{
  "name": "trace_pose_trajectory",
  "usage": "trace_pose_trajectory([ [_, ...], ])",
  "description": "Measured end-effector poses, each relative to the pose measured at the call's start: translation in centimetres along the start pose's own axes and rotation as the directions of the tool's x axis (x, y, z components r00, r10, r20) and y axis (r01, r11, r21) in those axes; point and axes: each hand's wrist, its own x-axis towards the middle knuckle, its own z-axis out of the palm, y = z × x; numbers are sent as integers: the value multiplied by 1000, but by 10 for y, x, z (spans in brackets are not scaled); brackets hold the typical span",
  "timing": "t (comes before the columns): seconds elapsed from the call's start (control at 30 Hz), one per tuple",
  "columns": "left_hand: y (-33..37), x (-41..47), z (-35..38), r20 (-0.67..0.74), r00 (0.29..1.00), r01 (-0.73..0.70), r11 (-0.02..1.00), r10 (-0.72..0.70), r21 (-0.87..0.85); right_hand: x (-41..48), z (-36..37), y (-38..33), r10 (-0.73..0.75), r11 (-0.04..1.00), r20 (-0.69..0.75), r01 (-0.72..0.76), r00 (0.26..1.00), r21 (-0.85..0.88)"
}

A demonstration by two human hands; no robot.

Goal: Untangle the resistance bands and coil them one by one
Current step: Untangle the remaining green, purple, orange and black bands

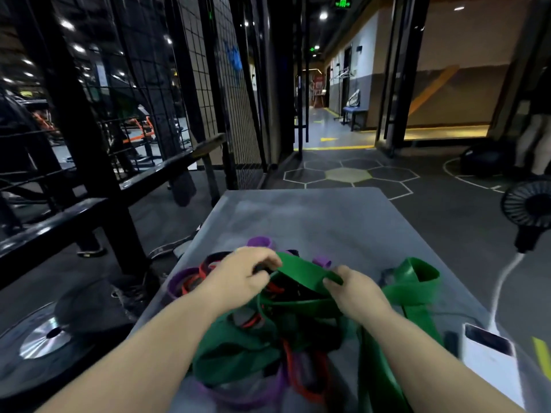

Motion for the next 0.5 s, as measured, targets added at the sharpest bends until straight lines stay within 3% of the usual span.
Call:
trace_pose_trajectory([
  [0.1, 11, 8, 20, 23, 997, -77, 988, 75, 133, -4, 1, -7, -55, 998, -39, 56, 998, 3],
  [0.2, 4, 17, 34, 32, 998, -63, 969, 57, 240, -4, 1, -11, -126, 991, -66, 124, 990, -41],
  [0.3, 1, 21, 44, 46, 995, -103, 931, 92, 351, 3, 0, -13, -120, 993, -72, 119, 990, -19],
  [0.5, -6, 20, 57, 3, 993, -114, 957, 117, 268, 25, -16, -22, -77, 996, -118, 81, 990, 22],
])
